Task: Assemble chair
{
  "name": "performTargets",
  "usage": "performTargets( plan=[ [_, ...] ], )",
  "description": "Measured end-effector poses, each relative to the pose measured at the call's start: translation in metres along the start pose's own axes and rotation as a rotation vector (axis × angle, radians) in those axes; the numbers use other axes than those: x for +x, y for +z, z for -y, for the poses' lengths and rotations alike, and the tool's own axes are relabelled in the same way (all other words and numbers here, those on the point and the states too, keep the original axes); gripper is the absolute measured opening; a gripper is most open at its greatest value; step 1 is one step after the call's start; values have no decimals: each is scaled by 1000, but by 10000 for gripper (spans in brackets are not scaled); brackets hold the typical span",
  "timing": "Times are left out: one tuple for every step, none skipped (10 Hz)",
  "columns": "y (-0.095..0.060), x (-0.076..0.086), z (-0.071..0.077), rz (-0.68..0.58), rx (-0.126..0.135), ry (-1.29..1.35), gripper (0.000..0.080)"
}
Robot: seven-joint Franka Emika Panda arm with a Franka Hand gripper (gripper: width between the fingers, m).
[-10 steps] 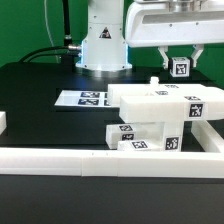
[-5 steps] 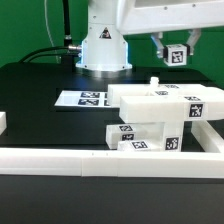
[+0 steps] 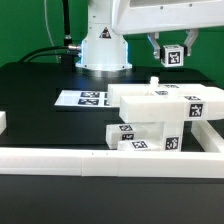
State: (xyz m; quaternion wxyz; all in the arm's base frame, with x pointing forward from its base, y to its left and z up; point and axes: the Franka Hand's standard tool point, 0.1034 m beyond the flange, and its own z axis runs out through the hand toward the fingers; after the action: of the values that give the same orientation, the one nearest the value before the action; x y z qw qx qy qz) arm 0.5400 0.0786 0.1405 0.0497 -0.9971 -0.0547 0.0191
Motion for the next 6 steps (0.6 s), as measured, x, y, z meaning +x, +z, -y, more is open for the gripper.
performTargets(
  plan=[
    [-9,14,-5,-21,-8,-38,284],
    [-14,30,-13,-44,-14,-103,284],
    [-15,39,-18,-54,-18,-130,284],
    [-13,37,-17,-51,-18,-127,284],
    [-13,37,-17,-49,-18,-127,284],
    [-12,37,-17,-48,-18,-126,284]
  ],
)
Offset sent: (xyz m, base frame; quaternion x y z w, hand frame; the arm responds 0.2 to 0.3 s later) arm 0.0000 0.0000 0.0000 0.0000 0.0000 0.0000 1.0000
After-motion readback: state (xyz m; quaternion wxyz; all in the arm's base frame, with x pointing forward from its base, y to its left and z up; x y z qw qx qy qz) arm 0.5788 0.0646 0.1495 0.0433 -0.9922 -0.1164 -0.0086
